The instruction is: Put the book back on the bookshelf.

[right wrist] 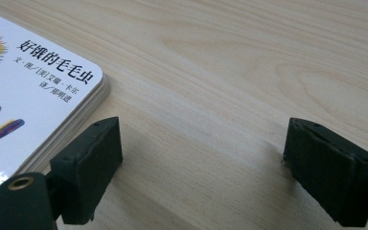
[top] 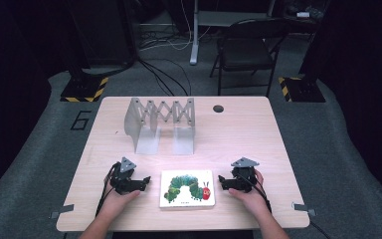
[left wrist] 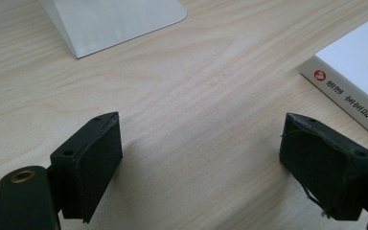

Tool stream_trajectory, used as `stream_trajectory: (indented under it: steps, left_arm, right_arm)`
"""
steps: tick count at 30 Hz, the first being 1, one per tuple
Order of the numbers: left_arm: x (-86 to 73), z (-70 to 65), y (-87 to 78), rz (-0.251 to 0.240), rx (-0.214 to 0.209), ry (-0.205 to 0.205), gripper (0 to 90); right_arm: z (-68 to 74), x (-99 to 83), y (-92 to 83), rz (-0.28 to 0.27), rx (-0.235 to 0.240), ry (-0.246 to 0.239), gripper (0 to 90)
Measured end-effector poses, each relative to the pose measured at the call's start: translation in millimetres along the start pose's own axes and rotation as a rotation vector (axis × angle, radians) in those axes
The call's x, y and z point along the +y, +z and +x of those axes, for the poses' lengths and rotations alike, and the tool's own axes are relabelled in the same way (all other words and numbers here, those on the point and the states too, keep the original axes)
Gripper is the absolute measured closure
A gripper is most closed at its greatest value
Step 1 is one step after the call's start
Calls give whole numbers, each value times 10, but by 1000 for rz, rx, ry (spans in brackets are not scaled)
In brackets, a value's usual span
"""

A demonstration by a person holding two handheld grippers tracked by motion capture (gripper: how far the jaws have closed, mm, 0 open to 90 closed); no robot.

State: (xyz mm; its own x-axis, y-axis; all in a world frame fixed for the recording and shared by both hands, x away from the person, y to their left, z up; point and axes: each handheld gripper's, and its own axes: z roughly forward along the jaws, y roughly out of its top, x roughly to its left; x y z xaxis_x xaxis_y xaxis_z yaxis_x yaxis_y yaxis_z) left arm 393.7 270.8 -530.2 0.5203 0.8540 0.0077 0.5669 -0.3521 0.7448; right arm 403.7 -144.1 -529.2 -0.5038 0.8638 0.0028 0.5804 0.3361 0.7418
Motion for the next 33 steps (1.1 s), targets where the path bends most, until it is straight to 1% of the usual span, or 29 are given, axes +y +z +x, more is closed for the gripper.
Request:
stream_trajectory:
  steps: [1, 2, 6, 9, 11, 12, 13, 14, 17, 18, 19, 20, 21, 22, 23, 26, 27, 30, 32, 33]
  left_arm:
    - [1, 0, 3, -3, 1, 0, 147]
    - [1, -3, 3, -2, 0, -3, 147]
    - [0, -5, 0, 0, 2, -2, 148]
    - [0, -9, 2, -2, 4, -6, 147]
    - [0, -8, 1, -1, 4, -5, 147]
    - [0, -8, 2, -2, 4, -5, 147]
    - [0, -8, 2, -2, 4, -5, 147]
    - [4, -5, -6, 9, -1, -3, 147]
    - [6, -5, -6, 9, 0, -4, 148]
    - [6, -5, -7, 10, 0, -1, 148]
    - [6, -5, -7, 10, 0, -1, 148]
    - [5, -11, -2, 2, 2, -12, 148]
    - [5, -10, -3, 3, 1, -11, 148]
    - [5, -11, -2, 2, 2, -11, 148]
    - [6, -5, -9, 13, -1, -1, 148]
    - [6, -5, -7, 10, 0, -2, 148]
    - [5, -6, -9, 13, -1, -3, 148]
    - [3, -14, -1, 2, 6, -10, 150]
    - [9, -19, -6, 8, 8, -7, 153]
    - [16, -24, -14, 20, 4, -4, 154]
  right_arm:
    - [-12, -5, -7, 4, 3, -14, 128]
    - [-7, -7, -8, 4, 4, -3, 127]
    - [-1, -8, -10, 6, 3, 1, 126]
    - [-5, -8, -8, 4, 3, -4, 126]
    - [0, -8, -10, 6, 3, 2, 125]
    - [-10, -6, -6, 4, 3, -12, 118]
    - [-9, -4, -5, 7, 3, -13, 112]
    - [0, -1, -1, 8, 3, -7, 106]
    - [2, -4, -4, 11, 5, -4, 106]
    - [2, -9, -1, -1, 5, -3, 106]
    - [2, -9, -1, -1, 5, -3, 106]
    - [1, -9, -4, 4, 5, -5, 106]
    - [5, -9, -8, 9, 4, 1, 106]
    - [5, -12, -3, -1, 3, 2, 106]
    - [4, -12, -4, 1, 5, -1, 106]
    - [4, -11, -3, 0, 4, 1, 103]
    - [-1, -8, -6, 9, 4, -6, 101]
    - [-4, -6, -6, 11, 5, -7, 101]
    - [0, -7, -9, 13, 5, -3, 105]
    - [-2, -6, -15, 18, 4, -6, 113]
